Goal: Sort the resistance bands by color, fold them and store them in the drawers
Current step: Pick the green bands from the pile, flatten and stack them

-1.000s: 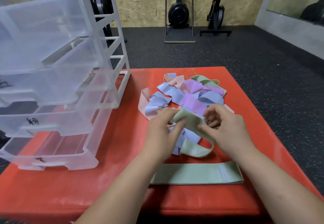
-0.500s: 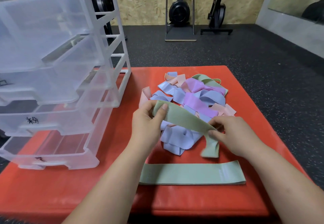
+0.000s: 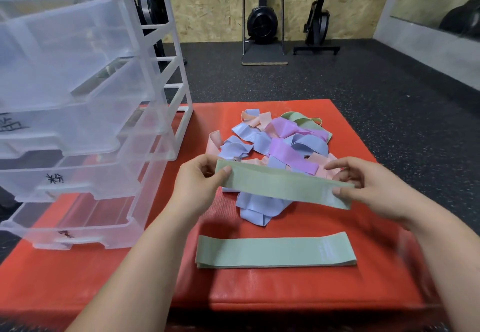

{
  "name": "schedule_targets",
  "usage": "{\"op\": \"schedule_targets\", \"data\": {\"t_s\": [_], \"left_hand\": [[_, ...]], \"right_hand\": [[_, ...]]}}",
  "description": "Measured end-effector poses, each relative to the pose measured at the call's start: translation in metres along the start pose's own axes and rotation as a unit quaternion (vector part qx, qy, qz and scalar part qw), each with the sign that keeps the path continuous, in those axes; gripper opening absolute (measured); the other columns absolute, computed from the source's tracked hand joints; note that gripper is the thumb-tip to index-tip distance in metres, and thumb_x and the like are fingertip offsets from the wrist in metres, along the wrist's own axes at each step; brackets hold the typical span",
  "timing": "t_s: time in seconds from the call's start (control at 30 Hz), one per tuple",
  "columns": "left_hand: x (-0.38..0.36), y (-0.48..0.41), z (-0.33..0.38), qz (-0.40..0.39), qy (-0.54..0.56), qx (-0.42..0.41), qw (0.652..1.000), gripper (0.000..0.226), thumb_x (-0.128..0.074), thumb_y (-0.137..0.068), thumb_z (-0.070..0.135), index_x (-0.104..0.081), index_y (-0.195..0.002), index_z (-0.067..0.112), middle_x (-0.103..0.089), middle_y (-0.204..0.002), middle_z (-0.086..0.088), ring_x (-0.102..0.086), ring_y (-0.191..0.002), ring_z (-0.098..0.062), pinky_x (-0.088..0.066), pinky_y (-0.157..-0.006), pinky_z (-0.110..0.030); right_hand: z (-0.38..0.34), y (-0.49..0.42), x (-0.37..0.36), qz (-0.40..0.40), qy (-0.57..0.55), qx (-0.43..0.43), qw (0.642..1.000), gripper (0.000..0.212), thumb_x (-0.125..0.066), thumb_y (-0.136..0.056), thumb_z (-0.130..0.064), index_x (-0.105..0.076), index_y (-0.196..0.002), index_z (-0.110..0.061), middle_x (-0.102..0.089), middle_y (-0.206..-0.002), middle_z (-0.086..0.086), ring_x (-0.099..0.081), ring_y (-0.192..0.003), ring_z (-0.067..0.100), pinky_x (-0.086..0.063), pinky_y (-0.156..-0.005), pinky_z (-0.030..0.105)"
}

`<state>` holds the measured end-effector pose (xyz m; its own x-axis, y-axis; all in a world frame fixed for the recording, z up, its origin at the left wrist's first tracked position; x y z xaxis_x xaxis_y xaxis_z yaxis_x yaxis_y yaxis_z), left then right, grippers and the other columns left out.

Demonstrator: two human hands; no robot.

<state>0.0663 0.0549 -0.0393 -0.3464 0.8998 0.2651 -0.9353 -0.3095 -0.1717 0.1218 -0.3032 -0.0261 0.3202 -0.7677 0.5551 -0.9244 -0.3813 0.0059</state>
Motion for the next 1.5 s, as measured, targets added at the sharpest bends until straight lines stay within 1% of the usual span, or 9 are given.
{"op": "schedule_targets", "data": {"t_s": [0.13,0.27,0.47,0.6,0.73,1.03,1.27,1.4,1.5], "left_hand": [[0.013,0.011,-0.002,-0.025,-0.034,0.007,0.999,0.006,-0.079,-0.094,0.015,-0.077,-0.089,0.017,-0.071,-0.074,0.000,-0.058,-0.063,-0.008,-0.050,-0.063,-0.026],[0.022,0.030,-0.005,-0.058,-0.003,0.047,0.997,0.006,-0.080,-0.094,0.012,-0.077,-0.089,0.010,-0.067,-0.068,-0.002,-0.060,-0.061,-0.015,-0.056,-0.065,-0.031],[0.042,0.056,-0.012,-0.032,-0.048,0.042,0.997,0.013,-0.085,-0.087,0.024,-0.076,-0.095,0.020,-0.067,-0.074,-0.002,-0.057,-0.066,-0.014,-0.046,-0.066,-0.034],[0.048,0.075,-0.010,-0.023,-0.238,-0.012,0.971,0.013,-0.080,-0.086,0.028,-0.068,-0.090,0.032,-0.070,-0.072,0.009,-0.062,-0.066,-0.009,-0.051,-0.068,-0.033],[0.045,0.091,-0.006,-0.029,-0.330,-0.063,0.941,0.018,-0.076,-0.084,0.032,-0.060,-0.091,0.034,-0.069,-0.077,0.015,-0.063,-0.075,-0.009,-0.053,-0.070,-0.034],[0.026,0.102,-0.012,-0.080,-0.525,-0.151,0.834,0.019,-0.072,-0.085,0.034,-0.070,-0.103,0.029,-0.062,-0.099,0.005,-0.056,-0.101,-0.027,-0.050,-0.078,-0.039],[0.021,0.103,-0.014,-0.145,-0.423,-0.142,0.883,0.036,-0.073,-0.092,0.040,-0.066,-0.126,0.031,-0.061,-0.117,0.009,-0.057,-0.112,-0.021,-0.051,-0.093,-0.041],[0.005,0.110,-0.020,-0.252,-0.439,-0.129,0.853,0.075,-0.084,-0.078,0.053,-0.055,-0.145,0.037,-0.060,-0.134,0.011,-0.053,-0.124,-0.017,-0.047,-0.104,-0.039],[0.003,0.106,-0.023,-0.251,-0.450,-0.136,0.846,0.074,-0.088,-0.076,0.045,-0.057,-0.142,0.038,-0.062,-0.129,0.013,-0.056,-0.121,-0.017,-0.049,-0.099,-0.036]], "right_hand": [[-0.005,0.019,0.014,0.035,-0.112,-0.010,0.993,0.053,-0.075,-0.087,0.008,-0.069,-0.127,-0.025,-0.077,-0.099,0.007,-0.070,-0.082,0.011,-0.057,-0.070,0.021],[0.006,0.036,0.014,0.091,-0.117,-0.026,0.989,0.046,-0.082,-0.082,0.003,-0.072,-0.121,-0.021,-0.078,-0.097,0.016,-0.069,-0.074,0.014,-0.057,-0.066,0.017],[0.001,0.058,0.000,0.125,-0.102,-0.008,0.987,0.037,-0.081,-0.086,-0.002,-0.073,-0.118,-0.019,-0.075,-0.086,0.015,-0.060,-0.069,0.018,-0.051,-0.061,0.014],[-0.003,0.069,-0.012,0.147,-0.003,-0.007,0.989,0.031,-0.083,-0.086,-0.008,-0.076,-0.112,-0.024,-0.070,-0.086,0.007,-0.057,-0.064,0.015,-0.049,-0.060,0.012],[-0.008,0.079,-0.026,0.162,0.173,0.007,0.972,0.033,-0.087,-0.079,-0.019,-0.075,-0.105,-0.035,-0.070,-0.079,-0.006,-0.064,-0.069,0.012,-0.048,-0.070,0.028],[0.022,0.087,-0.063,0.106,0.354,0.069,0.927,0.025,-0.081,-0.083,-0.028,-0.074,-0.106,-0.035,-0.067,-0.105,-0.016,-0.055,-0.092,0.018,-0.050,-0.081,0.038],[0.020,0.088,-0.050,0.059,0.300,0.095,0.947,0.027,-0.074,-0.087,-0.048,-0.069,-0.114,-0.042,-0.059,-0.120,-0.030,-0.056,-0.110,0.009,-0.050,-0.095,0.037],[0.025,0.083,-0.059,-0.061,0.328,0.096,0.938,0.065,-0.081,-0.073,-0.060,-0.062,-0.132,-0.042,-0.058,-0.132,-0.028,-0.054,-0.120,0.001,-0.044,-0.106,0.029],[0.036,0.077,-0.059,-0.073,0.329,0.071,0.939,0.063,-0.088,-0.071,-0.050,-0.064,-0.130,-0.043,-0.064,-0.127,-0.026,-0.061,-0.118,0.004,-0.048,-0.103,0.032]]}}
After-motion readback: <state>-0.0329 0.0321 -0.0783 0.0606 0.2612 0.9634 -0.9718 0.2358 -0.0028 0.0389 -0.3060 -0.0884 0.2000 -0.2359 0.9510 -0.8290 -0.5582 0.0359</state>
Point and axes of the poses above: each hand's wrist, its own y-axis away from the middle knuckle, its own x-axis out of the back of the hand, z = x × y, the point moved 6 cm from there along -y, towards the middle knuckle
